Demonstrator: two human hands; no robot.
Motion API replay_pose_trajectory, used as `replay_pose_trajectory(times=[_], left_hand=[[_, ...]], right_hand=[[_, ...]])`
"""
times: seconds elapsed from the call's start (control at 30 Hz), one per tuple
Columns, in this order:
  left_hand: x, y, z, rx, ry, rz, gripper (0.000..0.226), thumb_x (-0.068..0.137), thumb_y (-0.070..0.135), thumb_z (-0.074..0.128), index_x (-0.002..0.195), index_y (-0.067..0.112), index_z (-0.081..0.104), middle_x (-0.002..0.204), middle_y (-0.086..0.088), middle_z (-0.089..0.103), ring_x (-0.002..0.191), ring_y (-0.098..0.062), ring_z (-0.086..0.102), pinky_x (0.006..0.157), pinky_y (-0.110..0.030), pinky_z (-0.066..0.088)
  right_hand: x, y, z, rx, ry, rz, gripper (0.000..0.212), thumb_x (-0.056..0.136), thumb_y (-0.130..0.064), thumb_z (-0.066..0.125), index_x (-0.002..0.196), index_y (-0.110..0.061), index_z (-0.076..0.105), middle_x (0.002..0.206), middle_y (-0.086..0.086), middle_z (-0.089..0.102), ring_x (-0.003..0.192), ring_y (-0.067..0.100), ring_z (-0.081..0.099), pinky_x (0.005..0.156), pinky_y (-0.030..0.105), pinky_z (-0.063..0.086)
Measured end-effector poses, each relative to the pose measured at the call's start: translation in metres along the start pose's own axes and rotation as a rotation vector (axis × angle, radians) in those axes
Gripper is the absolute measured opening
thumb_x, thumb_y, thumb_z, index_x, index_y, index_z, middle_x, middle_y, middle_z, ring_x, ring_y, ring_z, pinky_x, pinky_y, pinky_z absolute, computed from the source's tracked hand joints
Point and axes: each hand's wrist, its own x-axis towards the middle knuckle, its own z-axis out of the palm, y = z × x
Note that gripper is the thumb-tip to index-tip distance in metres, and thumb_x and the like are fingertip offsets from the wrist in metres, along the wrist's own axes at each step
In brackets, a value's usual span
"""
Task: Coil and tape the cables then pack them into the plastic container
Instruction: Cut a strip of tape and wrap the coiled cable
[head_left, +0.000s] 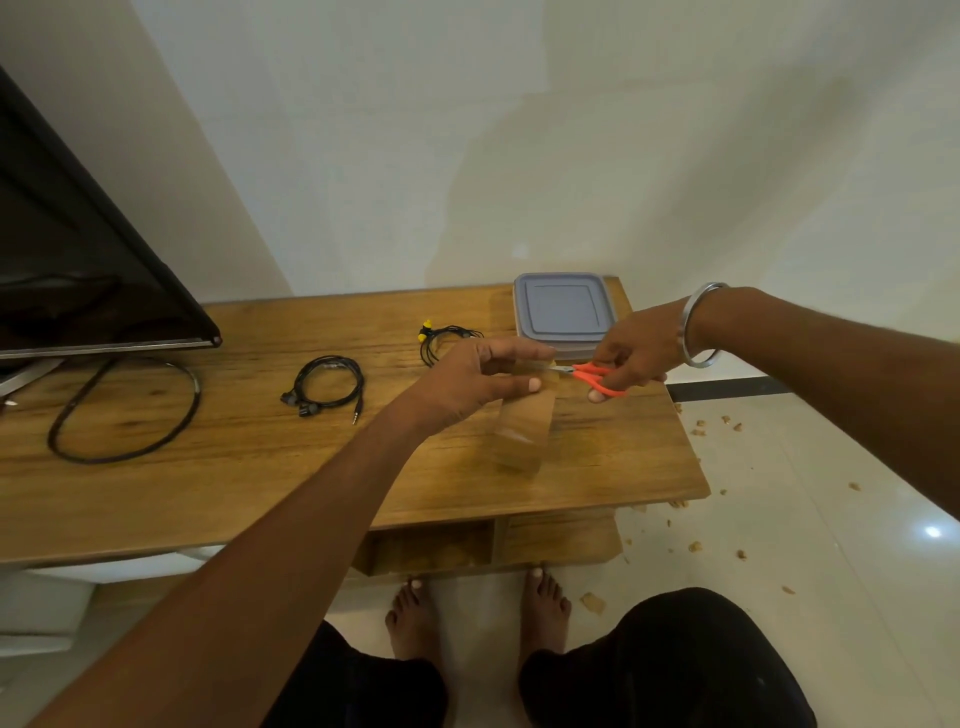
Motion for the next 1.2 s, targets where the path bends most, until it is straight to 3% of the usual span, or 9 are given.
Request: replay_pose_trajectory(times=[0.23, 0.37, 0.57, 0.77, 0.9, 1.2], left_hand=[[0.0005, -0.0006, -0.0008, 0.001, -0.001, 0.004, 0.039, 0.085, 0.004, 0.07, 0.123, 0.014, 0.066, 0.127, 0.002, 0.065, 0.114, -0.011, 0.062, 0.094, -0.028, 0.053], [0.0005, 0.0004, 0.0, 0.003, -0.003, 0.008, 0.039, 0.086, 0.004, 0.069, 0.124, 0.011, 0.065, 0.125, -0.001, 0.065, 0.108, -0.007, 0.064, 0.084, -0.02, 0.052], [0.0006, -0.0001, -0.0001, 0.001, 0.001, 0.008, 0.039, 0.085, 0.003, 0.07, 0.124, 0.011, 0.066, 0.124, -0.002, 0.066, 0.107, -0.009, 0.064, 0.085, -0.021, 0.052], [-0.0003, 0.001, 0.0005, -0.004, -0.007, 0.002, 0.04, 0.086, 0.003, 0.069, 0.124, 0.011, 0.065, 0.125, -0.001, 0.066, 0.108, -0.01, 0.065, 0.09, -0.023, 0.053], [-0.0008, 0.0022, 0.0014, -0.005, -0.008, -0.001, 0.04, 0.086, 0.003, 0.069, 0.125, 0.012, 0.065, 0.121, 0.002, 0.066, 0.102, -0.004, 0.065, 0.084, -0.018, 0.052], [-0.0002, 0.0021, 0.0005, 0.002, -0.016, -0.018, 0.041, 0.086, 0.004, 0.07, 0.125, 0.013, 0.065, 0.126, 0.001, 0.065, 0.108, -0.009, 0.064, 0.089, -0.022, 0.053]], right_hand=[[0.0, 0.001, -0.0009, -0.007, 0.025, -0.01, 0.045, 0.082, -0.059, 0.054, 0.083, -0.015, 0.061, 0.068, 0.005, 0.061, 0.061, 0.016, 0.055, 0.072, 0.031, 0.048], [0.0017, 0.0004, 0.0001, 0.019, 0.005, -0.01, 0.048, 0.08, -0.062, 0.055, 0.083, -0.014, 0.061, 0.071, 0.006, 0.061, 0.064, 0.018, 0.056, 0.073, 0.032, 0.049], [0.0022, -0.0018, 0.0019, 0.032, 0.035, -0.022, 0.047, 0.082, -0.059, 0.055, 0.085, -0.012, 0.061, 0.071, 0.006, 0.061, 0.065, 0.018, 0.056, 0.064, 0.025, 0.045], [0.0037, 0.001, 0.0012, 0.031, 0.055, -0.037, 0.042, 0.082, -0.057, 0.055, 0.078, -0.016, 0.062, 0.069, 0.005, 0.061, 0.062, 0.017, 0.057, 0.068, 0.03, 0.049], [0.0046, 0.0016, 0.0005, 0.02, 0.061, -0.041, 0.04, 0.081, -0.059, 0.055, 0.071, -0.021, 0.059, 0.066, 0.003, 0.061, 0.06, 0.017, 0.057, 0.07, 0.033, 0.051], [0.0023, 0.0017, 0.0003, 0.002, 0.075, -0.047, 0.034, 0.085, -0.053, 0.055, 0.074, -0.021, 0.059, 0.067, 0.003, 0.059, 0.06, 0.015, 0.054, 0.065, 0.026, 0.046]])
